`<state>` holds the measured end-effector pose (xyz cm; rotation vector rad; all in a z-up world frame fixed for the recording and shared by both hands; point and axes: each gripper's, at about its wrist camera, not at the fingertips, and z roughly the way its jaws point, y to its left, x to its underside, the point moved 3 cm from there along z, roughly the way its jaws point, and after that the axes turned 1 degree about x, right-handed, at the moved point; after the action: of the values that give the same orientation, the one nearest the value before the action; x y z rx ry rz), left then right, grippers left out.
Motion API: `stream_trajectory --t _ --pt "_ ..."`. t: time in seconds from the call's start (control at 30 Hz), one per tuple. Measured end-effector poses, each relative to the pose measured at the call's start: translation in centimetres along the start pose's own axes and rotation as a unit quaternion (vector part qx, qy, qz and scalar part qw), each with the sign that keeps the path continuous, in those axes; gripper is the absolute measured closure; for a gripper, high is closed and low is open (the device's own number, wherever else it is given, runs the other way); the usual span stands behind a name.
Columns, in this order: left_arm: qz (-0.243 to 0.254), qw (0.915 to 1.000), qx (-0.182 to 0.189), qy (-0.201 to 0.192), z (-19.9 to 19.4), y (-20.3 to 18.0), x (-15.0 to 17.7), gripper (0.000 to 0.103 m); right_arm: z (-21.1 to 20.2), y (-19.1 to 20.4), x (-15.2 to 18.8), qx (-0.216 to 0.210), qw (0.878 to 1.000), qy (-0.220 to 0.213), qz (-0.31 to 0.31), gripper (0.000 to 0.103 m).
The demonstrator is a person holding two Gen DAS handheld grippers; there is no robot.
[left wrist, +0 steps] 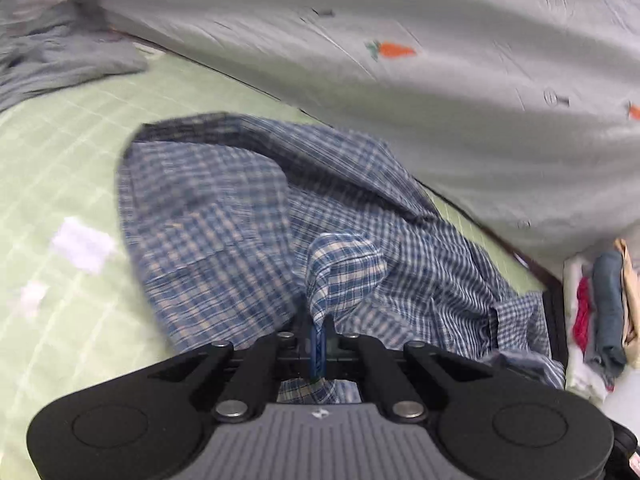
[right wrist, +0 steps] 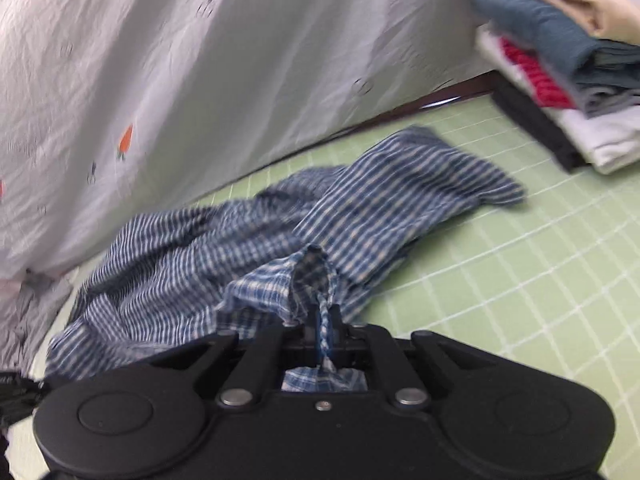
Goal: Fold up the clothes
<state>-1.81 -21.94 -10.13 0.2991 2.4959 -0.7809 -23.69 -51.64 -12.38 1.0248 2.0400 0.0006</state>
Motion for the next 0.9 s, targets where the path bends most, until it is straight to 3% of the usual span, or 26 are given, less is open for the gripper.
stream_trajectory --t 0.13,0.2,0.33,0.47,0.53,0.6,0.63,0.7,0.77,0.9 --pt "-0.020 0.9994 -0.009 -0.025 -4.1 1.8 2.4 0.102 -3.9 -2.5 0.7 0.007 0.999 -0.012 0.031 0.100" --pt "-0.020 0.9992 -0.019 -0.030 -5.9 2.5 3.9 0.102 -4.8 -3.5 1.7 0.016 0.999 0.004 0.034 0.100" --pt "-0.052 0.9960 -0.072 0.006 -7.3 4.9 7.8 0.101 -5.1 -6.0 4.2 0.044 0.996 0.063 0.047 0.100" --pt "-0.082 0.9896 -0.112 0.038 -7.3 6.6 10.1 0.093 -4.7 -7.4 6.3 0.066 0.990 0.118 0.043 0.094" --pt "-0.078 0.9894 -0.118 0.033 -7.7 6.5 10.2 0.073 -4.9 -7.3 6.2 0.070 0.991 0.114 0.027 0.082" --pt "-0.071 0.9897 -0.122 0.026 -7.9 6.3 9.8 0.058 -5.0 -6.9 5.8 0.071 0.992 0.100 0.005 0.036" --pt "-0.069 0.9901 -0.120 0.021 -8.0 6.2 9.6 0.049 -5.0 -6.5 5.5 0.072 0.993 0.092 -0.007 0.028" --pt "-0.076 0.9910 -0.110 0.010 -8.2 6.2 9.1 0.042 -5.0 -5.8 5.0 0.068 0.994 0.078 -0.033 0.008" --pt "-0.095 0.9912 -0.092 0.003 -8.3 6.1 8.6 0.039 -4.8 -5.2 4.4 0.063 0.994 0.069 -0.060 0.000" --pt "-0.171 0.9841 -0.047 -0.013 -8.3 7.3 7.8 0.035 -4.2 -4.2 4.1 0.058 0.991 0.069 -0.099 0.000"
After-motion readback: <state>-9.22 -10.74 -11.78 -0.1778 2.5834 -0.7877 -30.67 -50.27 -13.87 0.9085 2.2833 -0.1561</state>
